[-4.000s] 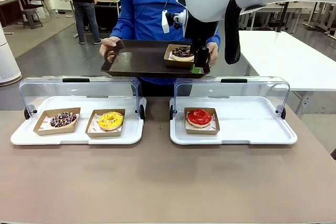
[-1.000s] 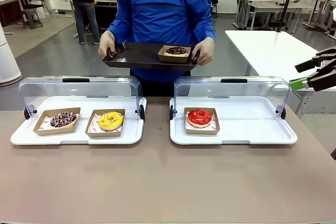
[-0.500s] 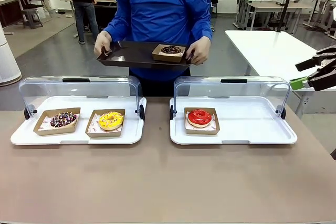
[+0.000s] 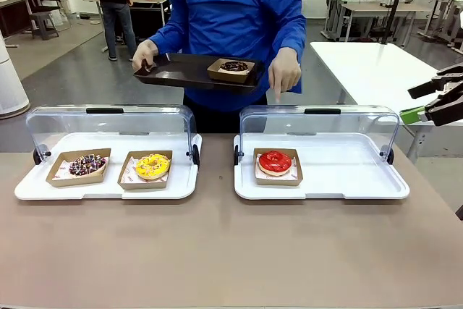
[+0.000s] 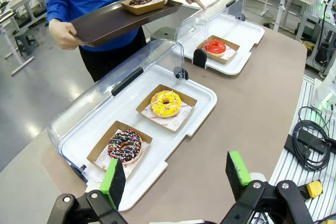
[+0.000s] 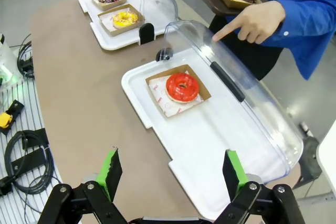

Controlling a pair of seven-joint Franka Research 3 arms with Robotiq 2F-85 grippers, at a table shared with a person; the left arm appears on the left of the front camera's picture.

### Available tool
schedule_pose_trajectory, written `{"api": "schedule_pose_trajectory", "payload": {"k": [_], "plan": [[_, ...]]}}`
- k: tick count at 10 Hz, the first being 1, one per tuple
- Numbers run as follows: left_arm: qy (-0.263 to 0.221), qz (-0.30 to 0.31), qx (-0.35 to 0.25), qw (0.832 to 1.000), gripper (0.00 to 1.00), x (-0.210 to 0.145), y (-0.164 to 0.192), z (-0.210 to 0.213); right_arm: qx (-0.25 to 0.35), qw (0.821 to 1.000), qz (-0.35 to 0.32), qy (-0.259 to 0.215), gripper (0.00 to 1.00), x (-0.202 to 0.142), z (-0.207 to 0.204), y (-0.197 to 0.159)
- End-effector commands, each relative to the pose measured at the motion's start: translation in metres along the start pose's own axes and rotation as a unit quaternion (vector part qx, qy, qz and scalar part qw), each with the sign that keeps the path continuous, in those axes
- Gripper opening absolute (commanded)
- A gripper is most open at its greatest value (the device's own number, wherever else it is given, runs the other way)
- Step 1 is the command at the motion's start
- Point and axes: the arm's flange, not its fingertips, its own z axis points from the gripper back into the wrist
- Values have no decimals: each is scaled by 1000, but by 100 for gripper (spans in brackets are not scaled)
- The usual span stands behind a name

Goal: Provide the desired donut to the person.
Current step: Pick up and lift the Paper togo box containing the Donut pointed at by the person.

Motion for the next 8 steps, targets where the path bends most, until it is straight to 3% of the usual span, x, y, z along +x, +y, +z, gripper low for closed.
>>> {"api": "schedule_pose_trajectory", "payload": {"k": [1, 8], "plan": [[3, 6, -4, 1000, 100, 0, 0, 1, 6, 1000, -9, -1, 100, 0, -2, 1], [3, 6, -4, 1000, 100, 0, 0, 1, 6, 1000, -9, -1, 100, 0, -2, 1]]}}
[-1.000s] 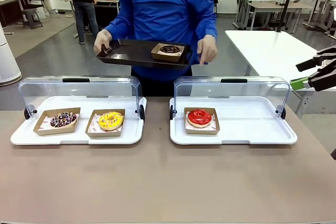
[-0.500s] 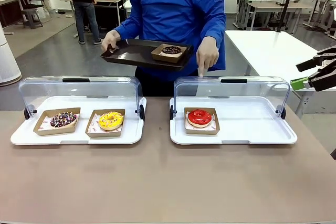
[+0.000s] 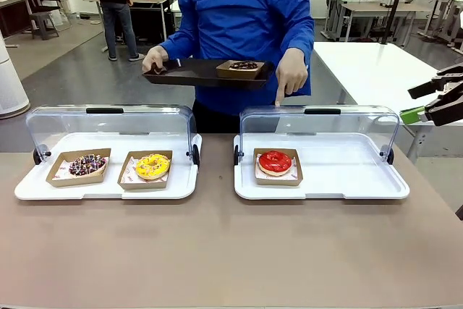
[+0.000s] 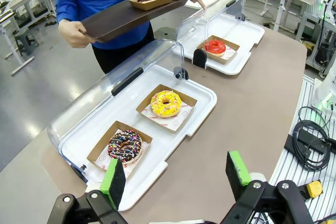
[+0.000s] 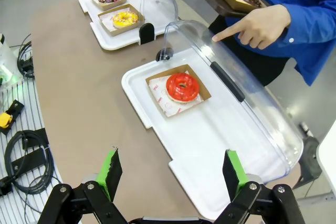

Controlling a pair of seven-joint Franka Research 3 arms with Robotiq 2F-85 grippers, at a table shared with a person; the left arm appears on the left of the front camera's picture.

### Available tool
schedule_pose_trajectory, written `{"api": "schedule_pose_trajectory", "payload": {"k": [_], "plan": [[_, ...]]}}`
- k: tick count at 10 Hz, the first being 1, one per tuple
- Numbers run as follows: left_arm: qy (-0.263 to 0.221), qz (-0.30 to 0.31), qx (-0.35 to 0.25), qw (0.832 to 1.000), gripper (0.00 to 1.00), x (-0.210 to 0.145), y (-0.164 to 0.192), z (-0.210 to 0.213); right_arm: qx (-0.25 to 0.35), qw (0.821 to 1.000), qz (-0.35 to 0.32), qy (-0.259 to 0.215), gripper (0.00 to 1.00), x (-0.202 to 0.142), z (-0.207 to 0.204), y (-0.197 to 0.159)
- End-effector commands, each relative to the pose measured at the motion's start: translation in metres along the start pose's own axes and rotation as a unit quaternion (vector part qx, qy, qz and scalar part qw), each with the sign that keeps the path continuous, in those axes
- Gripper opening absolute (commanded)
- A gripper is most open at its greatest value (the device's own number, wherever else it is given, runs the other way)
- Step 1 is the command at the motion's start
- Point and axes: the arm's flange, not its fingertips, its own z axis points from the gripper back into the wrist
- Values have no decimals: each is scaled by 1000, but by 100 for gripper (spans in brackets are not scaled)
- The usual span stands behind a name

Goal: Provide the desired donut to the person.
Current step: Pick up and lift the Paper togo box containing the Donut pointed at by the person.

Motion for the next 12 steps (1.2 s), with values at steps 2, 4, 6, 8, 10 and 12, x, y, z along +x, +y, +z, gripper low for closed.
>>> {"api": "schedule_pose_trajectory", "payload": {"k": [2, 4, 6, 8, 10, 12], "plan": [[3, 6, -4, 1000, 100, 0, 0, 1, 6, 1000, -9, -1, 100, 0, -2, 1], [3, 6, -4, 1000, 100, 0, 0, 1, 6, 1000, -9, -1, 100, 0, -2, 1], [3, 6, -4, 1000, 100, 0, 0, 1, 6, 1000, -9, -1, 100, 0, -2, 1], [3, 6, -4, 1000, 100, 0, 0, 1, 6, 1000, -9, -1, 100, 0, -2, 1], [3, 6, -4, 1000, 100, 0, 0, 1, 6, 1000, -9, -1, 100, 0, -2, 1], [3, 6, -4, 1000, 100, 0, 0, 1, 16, 998, 51, 43, 100, 33, -23, 12]]}}
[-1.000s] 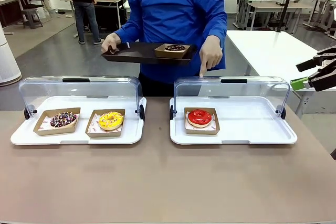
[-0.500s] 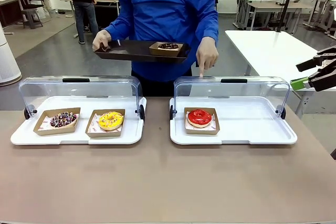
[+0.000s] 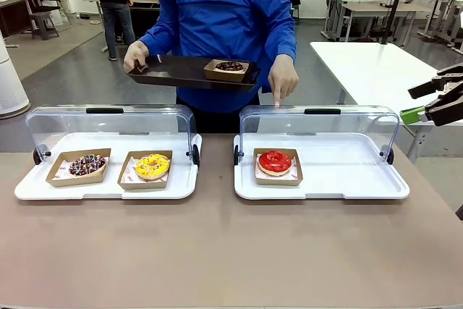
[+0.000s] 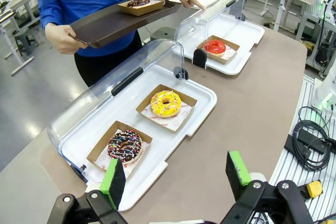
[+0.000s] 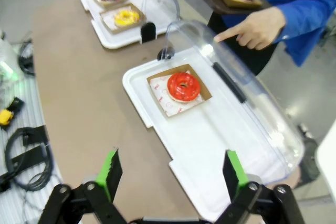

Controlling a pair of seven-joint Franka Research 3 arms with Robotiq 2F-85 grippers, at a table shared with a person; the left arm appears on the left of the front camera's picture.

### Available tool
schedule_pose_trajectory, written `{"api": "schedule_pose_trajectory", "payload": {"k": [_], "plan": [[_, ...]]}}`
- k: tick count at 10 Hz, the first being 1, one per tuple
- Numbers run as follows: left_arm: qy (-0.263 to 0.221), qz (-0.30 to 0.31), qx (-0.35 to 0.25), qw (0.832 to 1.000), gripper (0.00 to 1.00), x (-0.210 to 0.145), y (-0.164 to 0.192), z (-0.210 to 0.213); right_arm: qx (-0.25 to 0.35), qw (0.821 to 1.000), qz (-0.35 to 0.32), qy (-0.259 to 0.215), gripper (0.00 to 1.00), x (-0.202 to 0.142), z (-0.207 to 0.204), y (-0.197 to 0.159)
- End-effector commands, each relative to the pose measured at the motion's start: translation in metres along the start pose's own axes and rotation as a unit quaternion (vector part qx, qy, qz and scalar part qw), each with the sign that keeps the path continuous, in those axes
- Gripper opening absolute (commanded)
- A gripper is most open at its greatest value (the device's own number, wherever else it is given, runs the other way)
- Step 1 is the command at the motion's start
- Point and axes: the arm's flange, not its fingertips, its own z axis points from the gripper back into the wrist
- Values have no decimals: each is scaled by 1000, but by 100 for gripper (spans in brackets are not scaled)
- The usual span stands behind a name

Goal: Provide the desired donut to the person.
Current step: Pick up and lift the Paper togo box containing the Donut pointed at by the person.

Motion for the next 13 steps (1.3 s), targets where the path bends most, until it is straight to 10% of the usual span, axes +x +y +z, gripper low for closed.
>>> {"api": "schedule_pose_trajectory", "payload": {"k": [1, 7, 13], "plan": [[3, 7, -4, 1000, 100, 0, 0, 2, 22, 993, 79, 82, 100, 56, -45, 19], [3, 7, -4, 1000, 100, 0, 0, 2, 52, 933, 232, 270, 100, 71, -242, 73], [3, 7, -4, 1000, 100, 0, 0, 2, 85, 924, 228, 295, 100, 40, -316, 34]]}}
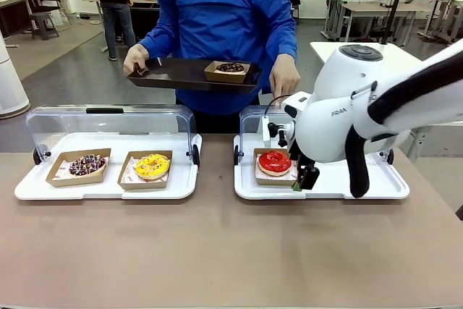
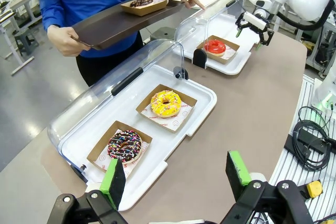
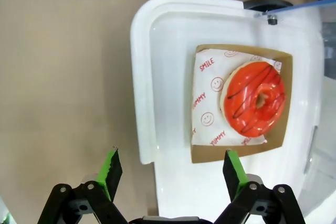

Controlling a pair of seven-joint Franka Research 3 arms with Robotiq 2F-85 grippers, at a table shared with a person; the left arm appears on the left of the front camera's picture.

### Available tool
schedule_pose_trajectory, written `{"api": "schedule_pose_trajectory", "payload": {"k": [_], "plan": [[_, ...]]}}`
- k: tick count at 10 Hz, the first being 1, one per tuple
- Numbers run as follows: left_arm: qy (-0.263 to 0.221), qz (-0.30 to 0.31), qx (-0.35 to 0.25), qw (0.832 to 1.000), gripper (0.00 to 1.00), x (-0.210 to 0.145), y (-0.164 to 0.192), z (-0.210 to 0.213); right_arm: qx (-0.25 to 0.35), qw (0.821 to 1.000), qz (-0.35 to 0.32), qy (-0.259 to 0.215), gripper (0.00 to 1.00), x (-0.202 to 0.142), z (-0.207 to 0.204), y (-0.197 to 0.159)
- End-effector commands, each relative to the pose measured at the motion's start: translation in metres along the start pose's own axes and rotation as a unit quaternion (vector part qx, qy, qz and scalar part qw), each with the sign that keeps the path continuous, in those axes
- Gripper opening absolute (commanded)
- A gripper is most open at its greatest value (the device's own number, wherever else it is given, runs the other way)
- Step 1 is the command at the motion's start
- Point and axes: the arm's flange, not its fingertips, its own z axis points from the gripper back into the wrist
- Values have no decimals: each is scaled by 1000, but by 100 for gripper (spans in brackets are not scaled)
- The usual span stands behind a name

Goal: Provide the desired donut to the person.
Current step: Pick up and lift the Paper togo box containing the Donut pointed at by the person.

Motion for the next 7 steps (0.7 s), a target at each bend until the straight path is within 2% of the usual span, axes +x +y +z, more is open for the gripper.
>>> {"api": "schedule_pose_trajectory", "payload": {"k": [1, 3, 7], "plan": [[3, 6, -4, 1000, 100, 0, 0, 2, 20, 1000, -3, -1, 100, 3, -10, -19], [3, 6, -4, 1000, 100, 0, 0, 2, 14, 1000, 7, 13, 100, 3, -22, -25], [3, 6, -4, 1000, 100, 0, 0, 2, 43, 999, 2, 16, 100, -3, -42, -29]]}}
